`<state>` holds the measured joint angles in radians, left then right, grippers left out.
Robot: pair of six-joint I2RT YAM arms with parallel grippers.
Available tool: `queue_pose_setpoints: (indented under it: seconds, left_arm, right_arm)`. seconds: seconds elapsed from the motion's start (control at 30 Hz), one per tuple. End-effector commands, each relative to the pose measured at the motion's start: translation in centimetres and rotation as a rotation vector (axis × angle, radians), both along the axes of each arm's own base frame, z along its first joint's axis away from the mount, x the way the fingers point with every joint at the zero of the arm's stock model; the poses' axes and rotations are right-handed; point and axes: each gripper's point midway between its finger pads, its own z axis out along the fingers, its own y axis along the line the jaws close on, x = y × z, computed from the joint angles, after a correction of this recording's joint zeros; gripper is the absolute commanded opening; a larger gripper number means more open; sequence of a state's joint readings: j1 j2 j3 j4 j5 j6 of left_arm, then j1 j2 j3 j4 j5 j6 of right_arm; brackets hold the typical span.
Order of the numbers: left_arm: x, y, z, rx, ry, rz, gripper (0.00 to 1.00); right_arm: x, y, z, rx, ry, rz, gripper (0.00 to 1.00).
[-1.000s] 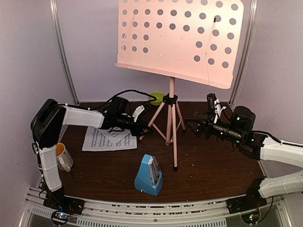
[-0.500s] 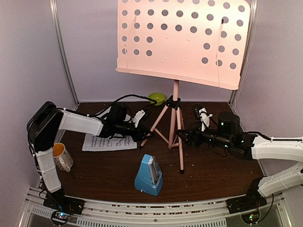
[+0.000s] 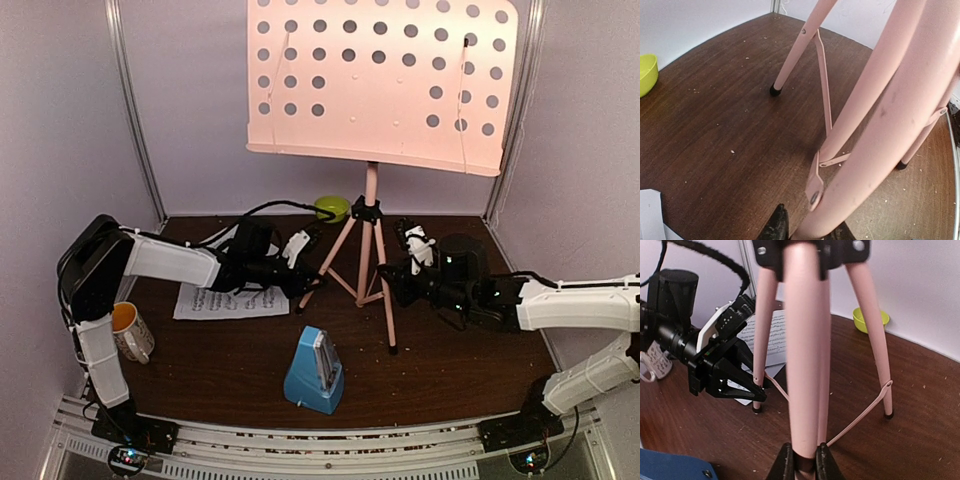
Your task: Set up the instrument practice props
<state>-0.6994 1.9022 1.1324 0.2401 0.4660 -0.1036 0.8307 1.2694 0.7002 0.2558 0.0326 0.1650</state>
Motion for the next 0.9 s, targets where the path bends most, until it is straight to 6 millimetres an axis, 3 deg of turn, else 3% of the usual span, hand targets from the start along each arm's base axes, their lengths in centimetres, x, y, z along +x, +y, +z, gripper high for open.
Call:
queue_pose_setpoints:
  seconds: [0.0, 0.07, 0.23, 0.33, 0.47, 0.6, 0.77, 0.87]
  left_arm:
    - [3.8, 2.3, -0.4, 0.049, -0.004, 0.158, 0.01]
    - [4.6, 2.8, -0.2, 0.064, -0.024, 0.175, 0.00]
    - [6.1, 4.4, 0.0, 0.130, -0.064, 0.217, 0.00]
    - [6.4, 5.2, 0.4, 0.157, -0.086, 0.240, 0.00]
    - [5.9, 5.8, 1.3, 0.177, -0.098, 0.242, 0.23]
    - [5.8, 7.9, 2.7, 0.226, -0.125, 0.322, 0.45]
    - [5.8, 12.2, 4.4, 0.277, -0.170, 0.442, 0.65]
    - [6.7, 15.8, 3.0, 0.358, -0.112, 0.526, 0.73]
  right_arm:
    - [1.6, -0.3, 0.6, -0.041, -0.042, -0.046, 0.05]
    - [1.9, -0.4, 0.8, -0.045, -0.050, -0.053, 0.00]
    - [2.4, -0.6, 0.9, -0.056, -0.065, -0.061, 0.00]
    - [2.3, 0.2, 1.3, -0.047, -0.065, -0.023, 0.00]
    - [2.2, 0.8, 2.0, -0.018, -0.067, -0.001, 0.07]
    - [2.0, 0.9, 2.9, -0.004, -0.077, 0.003, 0.26]
    - [1.7, 0.8, 3.4, 0.005, -0.083, 0.004, 0.41]
    - [1.4, 0.7, 3.8, 0.018, -0.083, 0.005, 0.52]
